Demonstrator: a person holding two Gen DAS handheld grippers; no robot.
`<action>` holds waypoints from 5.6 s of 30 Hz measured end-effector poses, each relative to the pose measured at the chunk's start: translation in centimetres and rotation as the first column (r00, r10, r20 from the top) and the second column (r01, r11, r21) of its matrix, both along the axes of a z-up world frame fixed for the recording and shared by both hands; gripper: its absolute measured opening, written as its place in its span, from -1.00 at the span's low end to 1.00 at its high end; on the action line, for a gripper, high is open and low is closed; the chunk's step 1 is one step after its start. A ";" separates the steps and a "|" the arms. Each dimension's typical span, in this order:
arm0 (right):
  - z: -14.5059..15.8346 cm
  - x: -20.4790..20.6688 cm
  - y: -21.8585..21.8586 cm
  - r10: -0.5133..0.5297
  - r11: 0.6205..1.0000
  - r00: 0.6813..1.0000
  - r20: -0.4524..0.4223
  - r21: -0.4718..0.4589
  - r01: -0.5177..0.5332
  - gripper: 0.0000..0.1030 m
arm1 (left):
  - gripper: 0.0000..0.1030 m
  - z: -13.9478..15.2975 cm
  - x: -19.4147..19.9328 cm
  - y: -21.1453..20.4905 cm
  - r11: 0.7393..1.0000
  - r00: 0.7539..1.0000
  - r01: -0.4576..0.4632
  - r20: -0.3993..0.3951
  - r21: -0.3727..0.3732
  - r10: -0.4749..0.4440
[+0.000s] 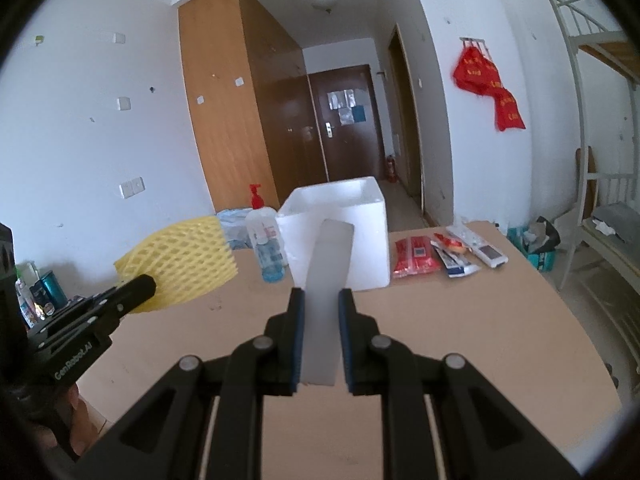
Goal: Organize soft objects
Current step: 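Carry the net with the left gripper while the right carries the stick toward the foam box, then lower the yellow net into the foam box and open the left gripper, then lower the white foam stick into the foam box and open the right gripper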
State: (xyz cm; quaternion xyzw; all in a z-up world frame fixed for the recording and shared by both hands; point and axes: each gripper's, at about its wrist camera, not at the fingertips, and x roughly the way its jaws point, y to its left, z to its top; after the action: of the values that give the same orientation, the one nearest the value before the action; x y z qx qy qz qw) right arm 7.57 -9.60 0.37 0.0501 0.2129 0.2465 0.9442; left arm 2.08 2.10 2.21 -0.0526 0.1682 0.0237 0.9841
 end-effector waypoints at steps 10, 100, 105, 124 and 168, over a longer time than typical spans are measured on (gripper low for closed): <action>1.8 1.1 0.6 0.020 1.000 0.999 0.039 -0.003 -0.020 -0.62 | -0.84 1.4 1.6 0.1 1.000 1.000 -0.014 0.028 0.009 0.014; 3.2 23.2 8.1 0.049 0.990 0.996 -0.077 -0.126 -0.059 -0.62 | -0.84 1.6 30.1 4.2 0.996 0.980 0.089 -0.182 0.023 -0.083; 3.4 23.0 8.0 0.045 0.991 0.996 -0.074 -0.120 -0.054 -0.62 | -0.84 1.2 30.5 3.8 0.995 0.977 0.091 -0.195 0.036 -0.082; 3.5 22.5 7.7 0.042 0.993 0.997 -0.058 -0.111 -0.049 -0.62 | 0.66 1.4 29.9 3.9 0.997 0.987 0.026 -0.159 0.072 -0.015; 1.9 24.6 10.5 0.091 0.984 0.991 -0.103 -0.141 -0.105 -0.61 | 0.80 3.8 26.6 9.1 0.978 0.974 -0.199 -0.094 0.065 0.204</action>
State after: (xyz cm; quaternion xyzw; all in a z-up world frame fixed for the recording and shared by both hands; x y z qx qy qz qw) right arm 32.17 0.93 2.28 -0.0178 0.2775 0.2740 0.9207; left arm 28.63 11.17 6.00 -0.0411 0.2103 0.1306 0.9680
